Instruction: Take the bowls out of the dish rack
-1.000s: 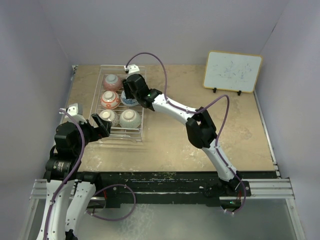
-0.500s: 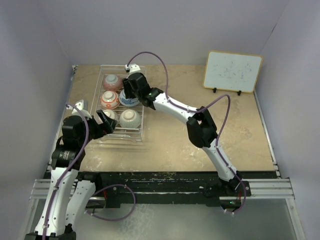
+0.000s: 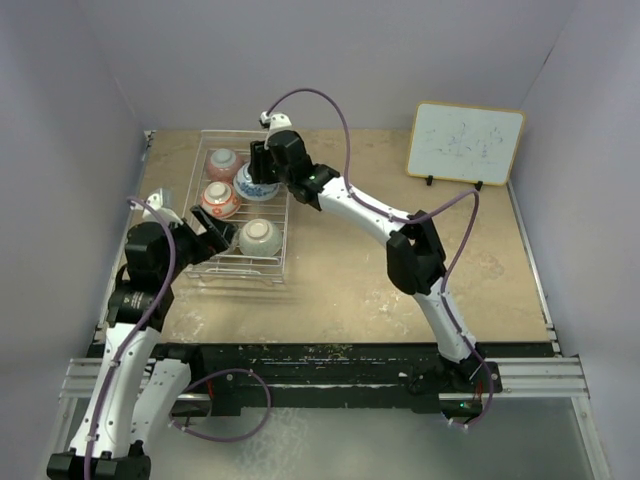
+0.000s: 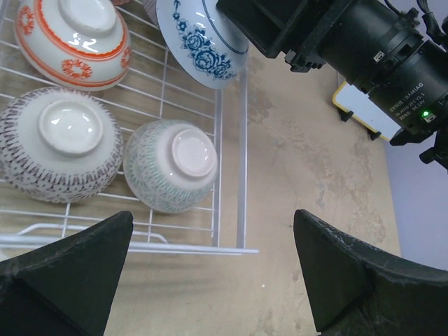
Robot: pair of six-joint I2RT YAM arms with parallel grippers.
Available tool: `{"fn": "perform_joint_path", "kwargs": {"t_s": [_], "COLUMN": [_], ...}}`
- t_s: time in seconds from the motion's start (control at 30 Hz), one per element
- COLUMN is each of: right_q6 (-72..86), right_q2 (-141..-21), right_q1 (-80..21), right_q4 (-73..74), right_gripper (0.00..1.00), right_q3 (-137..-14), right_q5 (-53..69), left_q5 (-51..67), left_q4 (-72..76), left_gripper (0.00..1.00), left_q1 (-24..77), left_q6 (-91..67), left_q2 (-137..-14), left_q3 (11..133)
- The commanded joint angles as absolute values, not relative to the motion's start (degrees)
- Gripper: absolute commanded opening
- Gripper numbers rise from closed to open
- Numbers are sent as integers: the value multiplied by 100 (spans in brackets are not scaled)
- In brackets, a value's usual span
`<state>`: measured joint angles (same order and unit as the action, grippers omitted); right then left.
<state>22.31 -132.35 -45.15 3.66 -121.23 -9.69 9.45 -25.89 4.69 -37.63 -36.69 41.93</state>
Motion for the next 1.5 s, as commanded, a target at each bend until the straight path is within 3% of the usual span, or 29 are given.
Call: {"fn": "perform_joint_path", "kwargs": {"t_s": [0.0, 0.33, 0.5, 0.77, 0.9, 1.0, 1.47], "right_q6": [2438, 2570, 2677, 2932, 3065, 3170, 3511], "right_q2": [-12537, -12158, -11903, -11528, -11413, -11348, -11163], "right_q1": [-4439, -4412, -4410, -4383, -4333, -4309, -4263], "right_q4": [-263, -409, -536, -829, -980, -1069, -1420], "right_gripper": [0, 0, 0, 0, 0, 0, 0], "right_q3": [-12092, -11713, -11411, -10943, -10781, -10673, -10415], "right_q5": [-703, -396, -289, -90, 125, 259, 780], "left_q5": [1322, 1809, 2466, 2562, 2698, 2813, 3145], "left_q4": [-1463, 355, 2000, 3423, 4499, 5224, 6795], "left_gripper": [99, 99, 97, 95, 92, 83, 83], "left_q1": [492, 382, -118, -266, -286, -286, -281], "left_q6": [-4150, -4825, -5565, -6183, -6645, -6911, -7334], "left_q2": [-3998, -5230, -5615, -6151, -6467, -6641, -7310], "left_q3": [4221, 4216, 3738, 3334, 3023, 2880, 2805]}}
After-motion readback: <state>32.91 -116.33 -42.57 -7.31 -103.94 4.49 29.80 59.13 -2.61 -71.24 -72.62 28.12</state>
